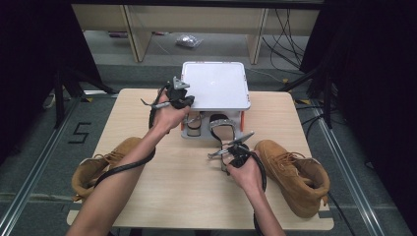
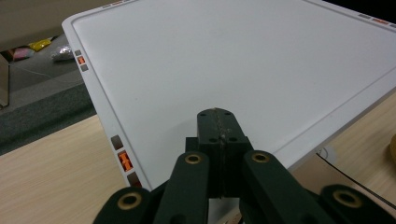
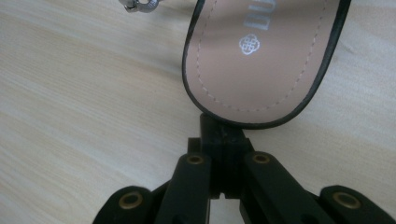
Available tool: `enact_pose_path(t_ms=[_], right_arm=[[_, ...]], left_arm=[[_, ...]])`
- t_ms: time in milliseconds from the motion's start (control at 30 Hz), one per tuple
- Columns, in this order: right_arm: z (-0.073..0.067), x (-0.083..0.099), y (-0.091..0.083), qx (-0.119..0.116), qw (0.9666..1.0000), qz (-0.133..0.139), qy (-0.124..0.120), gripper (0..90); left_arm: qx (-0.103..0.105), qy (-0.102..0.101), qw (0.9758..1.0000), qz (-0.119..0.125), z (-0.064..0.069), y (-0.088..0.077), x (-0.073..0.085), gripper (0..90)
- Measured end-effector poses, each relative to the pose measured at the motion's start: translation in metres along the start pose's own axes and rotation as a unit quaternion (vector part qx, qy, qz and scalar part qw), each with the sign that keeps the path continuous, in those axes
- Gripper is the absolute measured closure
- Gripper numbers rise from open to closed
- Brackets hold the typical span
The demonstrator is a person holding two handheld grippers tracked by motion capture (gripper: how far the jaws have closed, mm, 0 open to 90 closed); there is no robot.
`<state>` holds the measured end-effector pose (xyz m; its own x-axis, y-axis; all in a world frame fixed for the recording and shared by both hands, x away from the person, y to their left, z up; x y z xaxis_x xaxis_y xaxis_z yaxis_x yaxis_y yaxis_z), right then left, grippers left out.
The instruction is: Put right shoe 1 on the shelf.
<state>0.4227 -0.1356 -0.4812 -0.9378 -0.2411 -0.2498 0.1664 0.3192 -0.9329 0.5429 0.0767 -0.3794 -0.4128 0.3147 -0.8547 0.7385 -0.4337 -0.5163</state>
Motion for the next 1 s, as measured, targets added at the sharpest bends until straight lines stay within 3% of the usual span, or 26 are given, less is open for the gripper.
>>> enact_pose_path(t_ms=[33, 67, 100, 167, 233, 300, 333, 367, 400, 433, 467, 500, 533, 567, 600, 633, 667, 700, 733, 933, 1000], right_arm=[[-0.001, -0.001, 0.000, 0.000, 1.0000, -0.001, 0.009, 90.0], [0.001, -0.002, 0.001, 0.004, 0.9999, 0.008, -0.010, 90.0], [0.001, -0.002, 0.001, 0.008, 1.0000, -0.002, -0.001, 90.0], [0.000, -0.004, 0.003, 0.005, 0.9997, 0.018, -0.013, 90.0], [-0.003, -0.005, 0.001, 0.001, 1.0000, 0.005, 0.000, 90.0], [-0.002, -0.008, 0.002, 0.008, 0.9996, 0.024, -0.011, 90.0], [-0.004, -0.009, 0.000, 0.016, 0.9997, 0.021, 0.001, 90.0], [-0.002, -0.011, 0.000, 0.012, 0.9992, 0.033, -0.020, 90.0], [-0.005, -0.012, -0.002, 0.013, 0.9996, 0.024, 0.000, 90.0], [-0.004, -0.014, -0.002, 0.012, 0.9996, 0.025, -0.008, 90.0], [-0.001, -0.016, 0.000, 0.016, 0.9985, 0.041, -0.032, 90.0], [-0.004, -0.017, -0.002, 0.024, 0.9993, 0.029, -0.004, 90.0], [-0.005, -0.018, -0.002, 0.016, 0.9991, 0.038, -0.009, 90.0], [-0.004, -0.019, -0.002, 0.024, 0.9989, 0.039, -0.015, 90.0], [-0.007, -0.020, -0.004, 0.019, 0.9992, 0.036, -0.001, 90.0], [-0.005, -0.021, -0.003, 0.022, 0.9988, 0.042, -0.014, 90.0], [-0.006, -0.022, -0.003, 0.022, 0.9990, 0.040, -0.001, 90.0], [-0.005, -0.024, -0.003, 0.018, 0.9986, 0.049, -0.012, 90.0], [-0.005, -0.025, -0.004, 0.026, 0.9985, 0.048, -0.007, 90.0], [-0.005, -0.032, -0.004, 0.021, 0.9971, 0.070, -0.019, 90.0], [-0.005, -0.034, -0.004, 0.022, 0.9972, 0.071, -0.012, 90.0]], left_arm=[[-0.001, -0.004, 1.0000, 0.004, 0.001, 0.001, 0.000, 89.6], [-0.002, -0.007, 1.0000, 0.006, 0.001, 0.001, 0.000, 89.7], [-0.001, -0.006, 1.0000, 0.006, 0.001, 0.001, 0.000, 89.6], [-0.001, -0.006, 1.0000, 0.006, 0.001, 0.001, 0.000, 89.6], [-0.001, -0.005, 1.0000, 0.006, 0.001, 0.001, 0.000, 89.7], [-0.002, -0.005, 1.0000, 0.006, 0.001, 0.001, 0.000, 89.6], [-0.003, -0.004, 1.0000, 0.005, 0.001, 0.001, 0.000, 89.7], [-0.003, -0.004, 1.0000, 0.005, 0.001, 0.001, 0.000, 89.6], [-0.001, -0.005, 1.0000, 0.006, 0.001, 0.001, 0.000, 89.6], [-0.002, -0.005, 1.0000, 0.006, 0.001, 0.001, 0.000, 89.6], [-0.002, -0.005, 1.0000, 0.006, 0.001, 0.001, 0.000, 89.6], [-0.002, -0.005, 1.0000, 0.005, 0.001, 0.001, 0.000, 89.7], [-0.003, -0.005, 1.0000, 0.006, 0.001, 0.001, 0.000, 89.6], [-0.003, -0.005, 1.0000, 0.005, 0.001, 0.001, 0.000, 89.7], [-0.003, -0.004, 1.0000, 0.005, 0.001, 0.001, 0.000, 89.6], [-0.003, -0.004, 1.0000, 0.005, 0.001, 0.001, 0.000, 89.7], [-0.003, -0.004, 1.0000, 0.005, 0.001, 0.001, 0.000, 89.7], [-0.003, -0.004, 1.0000, 0.005, 0.001, 0.001, 0.000, 89.6], [-0.003, -0.004, 1.0000, 0.005, 0.001, 0.001, 0.000, 89.6], [-0.003, -0.004, 1.0000, 0.005, 0.001, 0.001, 0.000, 89.7], [-0.003, -0.004, 1.0000, 0.005, 0.001, 0.001, 0.000, 89.6]])
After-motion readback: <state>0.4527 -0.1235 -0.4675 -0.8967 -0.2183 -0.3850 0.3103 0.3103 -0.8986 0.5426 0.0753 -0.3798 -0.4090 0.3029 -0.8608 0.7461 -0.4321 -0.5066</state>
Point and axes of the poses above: each handheld gripper's, and its own axes: y roughly forward along the jaws, x roughly out of its underside, z roughly to its right, the point moved 2 cm from there along y, roughly forward along the jaws, and after that the axes turned 1 degree about -x, right-handed, at the moved point
